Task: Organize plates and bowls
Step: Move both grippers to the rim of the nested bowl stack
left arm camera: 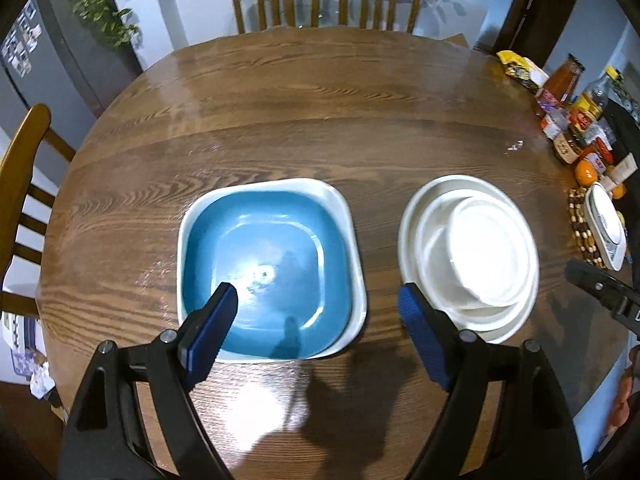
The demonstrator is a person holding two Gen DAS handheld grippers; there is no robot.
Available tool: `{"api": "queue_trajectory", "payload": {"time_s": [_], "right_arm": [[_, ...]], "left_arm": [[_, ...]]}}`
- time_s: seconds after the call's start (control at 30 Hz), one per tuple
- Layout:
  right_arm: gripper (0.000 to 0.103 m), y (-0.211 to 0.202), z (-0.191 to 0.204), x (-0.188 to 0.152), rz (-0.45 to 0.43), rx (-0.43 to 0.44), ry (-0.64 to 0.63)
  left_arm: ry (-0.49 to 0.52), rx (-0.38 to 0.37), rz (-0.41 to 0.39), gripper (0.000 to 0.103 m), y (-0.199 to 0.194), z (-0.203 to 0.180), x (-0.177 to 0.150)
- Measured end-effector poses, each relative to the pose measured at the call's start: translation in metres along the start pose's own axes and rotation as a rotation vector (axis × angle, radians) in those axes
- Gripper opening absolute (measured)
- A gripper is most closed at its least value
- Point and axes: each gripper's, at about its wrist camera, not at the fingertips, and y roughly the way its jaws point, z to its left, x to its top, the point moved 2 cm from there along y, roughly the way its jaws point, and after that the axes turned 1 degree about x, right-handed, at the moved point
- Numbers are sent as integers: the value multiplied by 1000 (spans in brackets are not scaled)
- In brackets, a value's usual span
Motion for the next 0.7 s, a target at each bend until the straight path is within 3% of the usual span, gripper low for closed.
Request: {"api": "queue_trajectory", "payload": {"time_s": [0.1,0.33,0.43,0.7], "right_arm": [[53,5,-6,-3,9,7,13],[53,14,-8,-3,37,72,34],[53,17,-4,-1,40,79,19],[40,27,4,9,52,85,-5]], "left_arm": [[-10,4,21,78,5,5,0],[-34,-61,52,62,8,3,7],[-20,-52,54,52,11,-4,12],[1,-76,95,36,23,-18,21]]}}
